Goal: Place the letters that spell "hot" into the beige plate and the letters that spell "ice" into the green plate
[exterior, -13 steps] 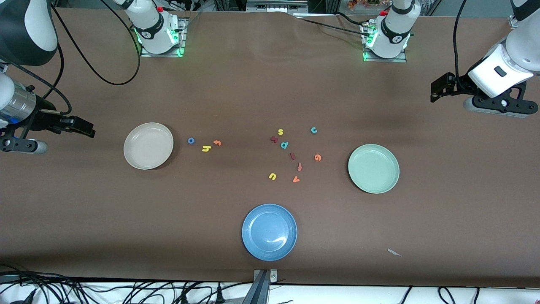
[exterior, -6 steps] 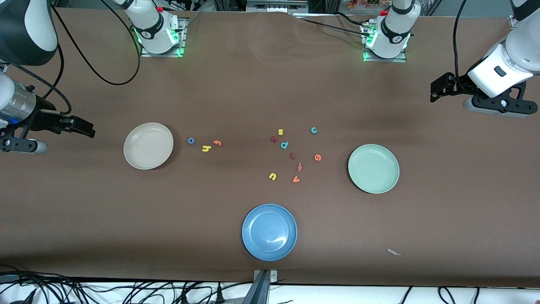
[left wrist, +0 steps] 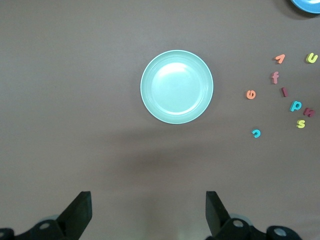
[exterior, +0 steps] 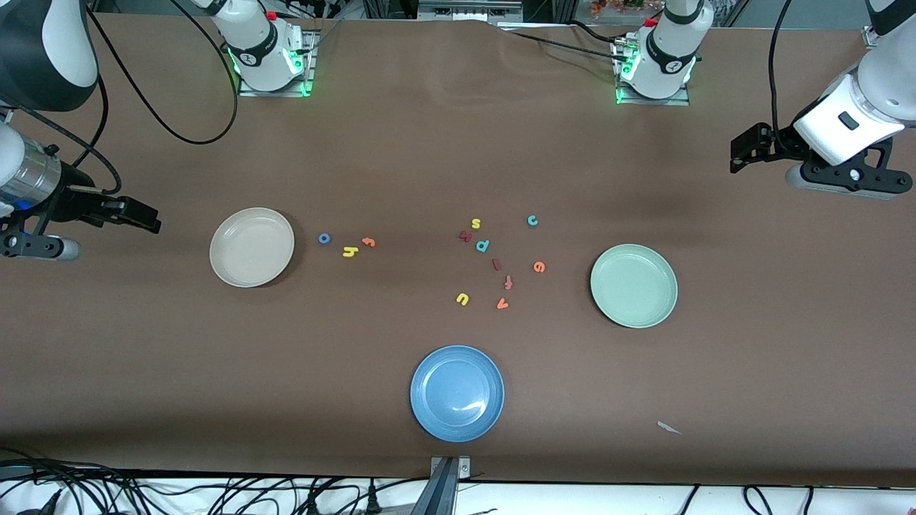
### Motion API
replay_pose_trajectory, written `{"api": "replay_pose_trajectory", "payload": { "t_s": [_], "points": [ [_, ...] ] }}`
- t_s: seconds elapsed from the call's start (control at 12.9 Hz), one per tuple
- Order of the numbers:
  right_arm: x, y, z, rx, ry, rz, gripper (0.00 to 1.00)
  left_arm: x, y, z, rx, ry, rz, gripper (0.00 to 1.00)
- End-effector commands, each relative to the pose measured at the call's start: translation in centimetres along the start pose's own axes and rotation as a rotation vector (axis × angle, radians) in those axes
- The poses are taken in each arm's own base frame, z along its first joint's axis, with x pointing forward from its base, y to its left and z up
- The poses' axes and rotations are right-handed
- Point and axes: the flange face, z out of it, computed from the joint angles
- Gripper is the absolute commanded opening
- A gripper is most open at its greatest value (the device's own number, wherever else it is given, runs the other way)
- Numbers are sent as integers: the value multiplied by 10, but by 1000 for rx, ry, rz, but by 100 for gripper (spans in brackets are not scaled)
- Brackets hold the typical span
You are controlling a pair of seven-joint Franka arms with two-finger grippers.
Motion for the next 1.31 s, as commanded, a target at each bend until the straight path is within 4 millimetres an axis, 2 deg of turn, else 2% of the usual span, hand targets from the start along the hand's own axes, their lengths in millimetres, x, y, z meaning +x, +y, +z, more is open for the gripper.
{"api": "replay_pose_trajectory", "payload": {
  "t_s": [0.0,1.16,1.24],
  "points": [
    [-2,-1,-5,-15,-2,3,99,-5,-2,-8,-9,-1,-7,100],
    [-2,-4,-5,-39,5,-20,100,-2,0,-6,-9,-4,-5,100],
    [-2,-3,-4,-39,2,-18,100,-2,0,-10,-9,4,-4,100]
  ]
}}
